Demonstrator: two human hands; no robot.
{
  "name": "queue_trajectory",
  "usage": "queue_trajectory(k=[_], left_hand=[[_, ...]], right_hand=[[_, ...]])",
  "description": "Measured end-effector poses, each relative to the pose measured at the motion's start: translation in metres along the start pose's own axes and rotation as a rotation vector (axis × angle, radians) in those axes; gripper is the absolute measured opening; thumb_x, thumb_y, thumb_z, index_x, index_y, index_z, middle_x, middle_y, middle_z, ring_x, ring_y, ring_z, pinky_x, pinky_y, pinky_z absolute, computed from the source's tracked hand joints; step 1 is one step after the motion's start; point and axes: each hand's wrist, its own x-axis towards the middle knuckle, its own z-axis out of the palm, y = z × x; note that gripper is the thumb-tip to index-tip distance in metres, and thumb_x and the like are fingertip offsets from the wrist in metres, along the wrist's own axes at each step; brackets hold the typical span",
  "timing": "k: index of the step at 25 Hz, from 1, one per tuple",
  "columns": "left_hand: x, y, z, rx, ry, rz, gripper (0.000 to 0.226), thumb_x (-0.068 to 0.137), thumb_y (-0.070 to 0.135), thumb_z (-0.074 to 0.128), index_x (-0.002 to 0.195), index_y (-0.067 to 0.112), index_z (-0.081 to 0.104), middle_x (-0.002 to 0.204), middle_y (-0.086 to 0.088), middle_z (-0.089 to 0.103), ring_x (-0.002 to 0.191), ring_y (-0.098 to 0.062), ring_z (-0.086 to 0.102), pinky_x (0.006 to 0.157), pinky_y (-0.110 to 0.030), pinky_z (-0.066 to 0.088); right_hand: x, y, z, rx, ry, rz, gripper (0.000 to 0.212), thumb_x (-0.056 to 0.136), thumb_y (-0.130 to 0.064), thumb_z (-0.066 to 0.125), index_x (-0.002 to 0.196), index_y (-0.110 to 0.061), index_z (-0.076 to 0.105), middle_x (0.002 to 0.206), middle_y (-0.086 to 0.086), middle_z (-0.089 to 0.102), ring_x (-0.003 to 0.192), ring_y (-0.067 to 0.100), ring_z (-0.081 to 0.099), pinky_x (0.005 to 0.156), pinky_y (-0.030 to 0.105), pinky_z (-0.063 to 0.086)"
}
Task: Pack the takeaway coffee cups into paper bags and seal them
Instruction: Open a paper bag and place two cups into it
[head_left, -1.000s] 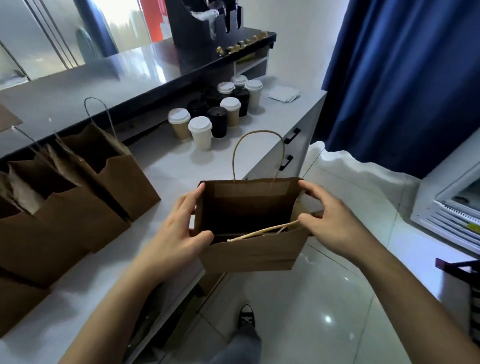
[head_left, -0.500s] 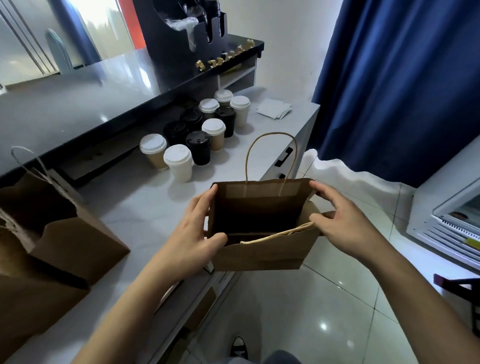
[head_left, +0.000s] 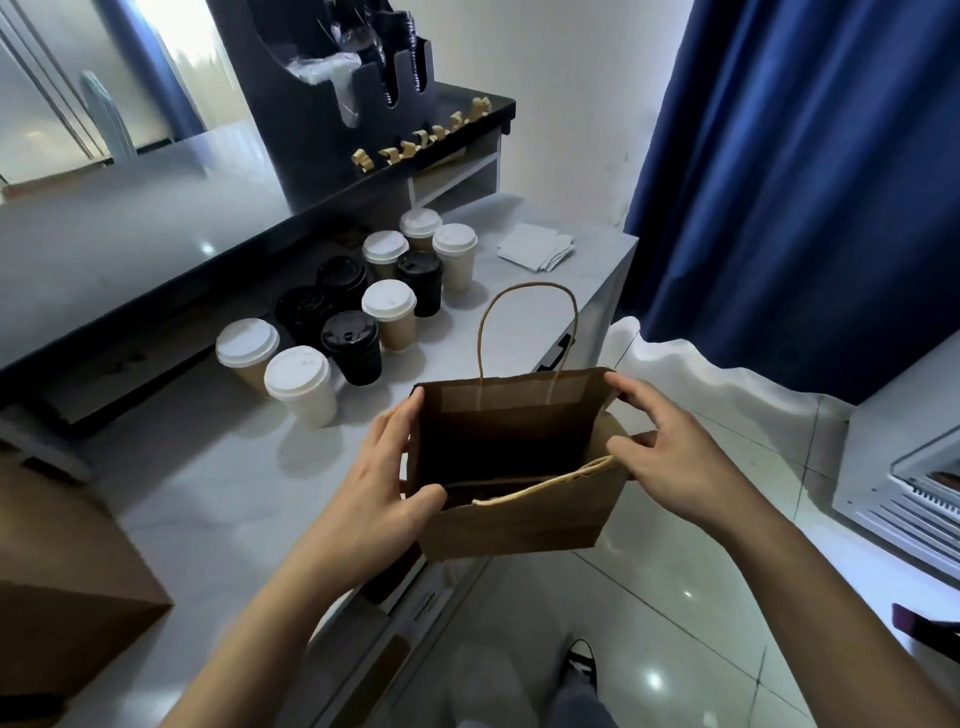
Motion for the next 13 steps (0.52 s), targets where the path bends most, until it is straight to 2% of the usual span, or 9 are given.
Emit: queue_trajectory(k=[4,8,13], left_hand=[[0.054,0.022,0.024,0.0,0.056,-0.044,0.09,0.077,0.03,0.052,0.158,0.044,0.014,0.149,0.027,0.026,0.135,0.004,0.034,0.091,-0.015,0.048],[0.095,0.037,0.043,0.002,0.115,-0.111,0.09,0.078,0.031,0.053,0.158,0.044,0.014,0.151,0.028,0.023,0.129,0.013,0.034,0.088,-0.013,0.047],[0.134,0.045,0.057,0.003,0.201,-0.168,0.09,0.078,0.03,0.053,0.158,0.041,0.014,0.152,0.026,0.023,0.133,0.005,0.035,0.087,-0.014,0.048]], right_hand=[[0.065,0.01,-0.04,0.0,-0.051,-0.052,0.067,0.097,-0.014,0.059,0.149,-0.05,0.037,0.147,-0.013,0.045,0.101,0.019,0.066,0.094,0.043,0.057],[0.125,0.018,-0.068,-0.003,-0.141,-0.086,0.068,0.097,-0.012,0.06,0.147,-0.051,0.038,0.136,-0.015,0.048,0.106,0.02,0.064,0.099,0.046,0.056],[0.193,0.022,-0.081,-0.048,-0.245,-0.13,0.069,0.097,-0.016,0.061,0.146,-0.057,0.035,0.157,-0.011,0.039,0.126,0.027,0.057,0.102,0.052,0.053]])
